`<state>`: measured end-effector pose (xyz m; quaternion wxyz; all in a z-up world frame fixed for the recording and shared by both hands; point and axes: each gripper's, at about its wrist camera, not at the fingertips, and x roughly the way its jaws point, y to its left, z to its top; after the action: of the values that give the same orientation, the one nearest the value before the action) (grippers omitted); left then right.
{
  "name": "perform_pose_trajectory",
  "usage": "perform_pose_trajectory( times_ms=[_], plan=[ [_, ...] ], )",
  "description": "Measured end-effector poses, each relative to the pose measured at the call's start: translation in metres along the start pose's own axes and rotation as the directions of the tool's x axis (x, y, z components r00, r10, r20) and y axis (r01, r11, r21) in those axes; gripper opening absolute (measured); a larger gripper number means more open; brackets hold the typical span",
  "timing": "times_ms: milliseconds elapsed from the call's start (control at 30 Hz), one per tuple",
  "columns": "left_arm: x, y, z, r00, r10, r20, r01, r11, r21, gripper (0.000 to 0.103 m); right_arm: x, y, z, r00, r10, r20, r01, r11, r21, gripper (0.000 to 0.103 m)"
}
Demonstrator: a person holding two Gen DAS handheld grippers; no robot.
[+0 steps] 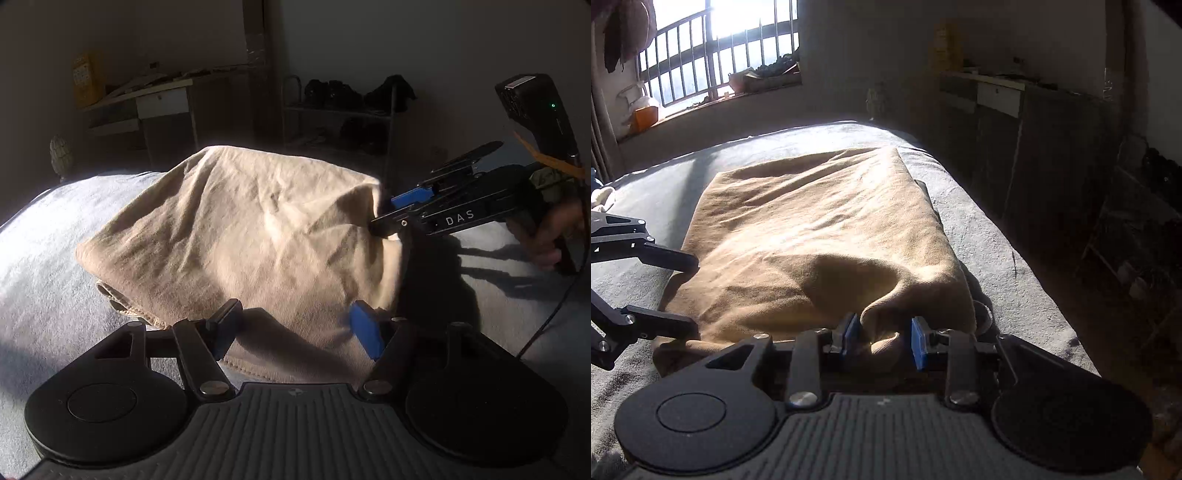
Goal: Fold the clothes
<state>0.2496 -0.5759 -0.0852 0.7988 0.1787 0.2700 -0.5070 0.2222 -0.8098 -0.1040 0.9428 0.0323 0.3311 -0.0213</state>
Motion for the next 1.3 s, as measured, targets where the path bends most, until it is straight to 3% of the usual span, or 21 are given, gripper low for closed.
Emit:
perform_pose_trajectory(
  times_ms=[100, 267, 433, 567, 700, 833, 900, 1067, 1167, 1300],
  plan=[
    [-0.008, 0.009, 0.011, 1.0, 0.002, -0.003, -0.003, 0.999, -0.053, 0.067, -0.016, 0.006, 0.005, 0.999, -0.041, 0.007, 0.04, 0.997, 0.065, 0.033],
    [-0.069, 0.022, -0.001, 1.0, -0.02, 0.005, 0.02, 0.994, -0.109, 0.07, -0.071, 0.033, -0.007, 0.994, -0.103, -0.018, 0.105, 0.981, 0.165, 0.034],
    [-0.153, 0.029, -0.027, 0.999, -0.035, 0.005, 0.035, 0.994, -0.102, 0.085, -0.153, 0.114, -0.036, 0.994, -0.106, -0.001, 0.101, 0.944, 0.313, 0.04],
    [-0.234, 0.031, -0.047, 0.997, -0.053, 0.055, 0.058, 0.995, -0.082, 0.102, -0.201, 0.197, -0.053, 0.986, -0.165, -0.002, 0.153, 0.911, 0.382, 0.071],
    [-0.294, 0.027, -0.068, 0.998, -0.037, 0.057, 0.046, 0.987, -0.152, 0.103, -0.236, 0.26, -0.07, 0.966, -0.26, 0.0, 0.234, 0.869, 0.436, 0.102],
    [-0.343, 0.018, -0.098, 0.998, 0.022, 0.055, -0.008, 0.972, -0.235, 0.103, -0.256, 0.308, -0.084, 0.935, -0.351, -0.044, 0.334, 0.837, 0.434, 0.103],
    [-0.366, 0.015, -0.113, 0.995, 0.088, 0.037, -0.075, 0.959, -0.273, 0.103, -0.26, 0.322, -0.087, 0.919, -0.385, -0.086, 0.384, 0.821, 0.422, 0.103],
    [-0.41, 0.001, -0.126, 0.963, 0.262, -0.063, -0.268, 0.907, -0.324, 0.103, -0.272, 0.35, -0.093, 0.874, -0.464, -0.147, 0.482, 0.785, 0.389, 0.103],
    [-0.427, -0.012, -0.122, 0.962, 0.265, -0.058, -0.269, 0.901, -0.34, 0.103, -0.291, 0.366, -0.092, 0.85, -0.51, -0.13, 0.516, 0.757, 0.401, 0.103],
    [-0.438, -0.031, -0.123, 0.961, 0.267, -0.063, -0.271, 0.887, -0.374, 0.103, -0.314, 0.387, -0.091, 0.834, -0.544, -0.094, 0.54, 0.767, 0.346, 0.103]
  ],
)
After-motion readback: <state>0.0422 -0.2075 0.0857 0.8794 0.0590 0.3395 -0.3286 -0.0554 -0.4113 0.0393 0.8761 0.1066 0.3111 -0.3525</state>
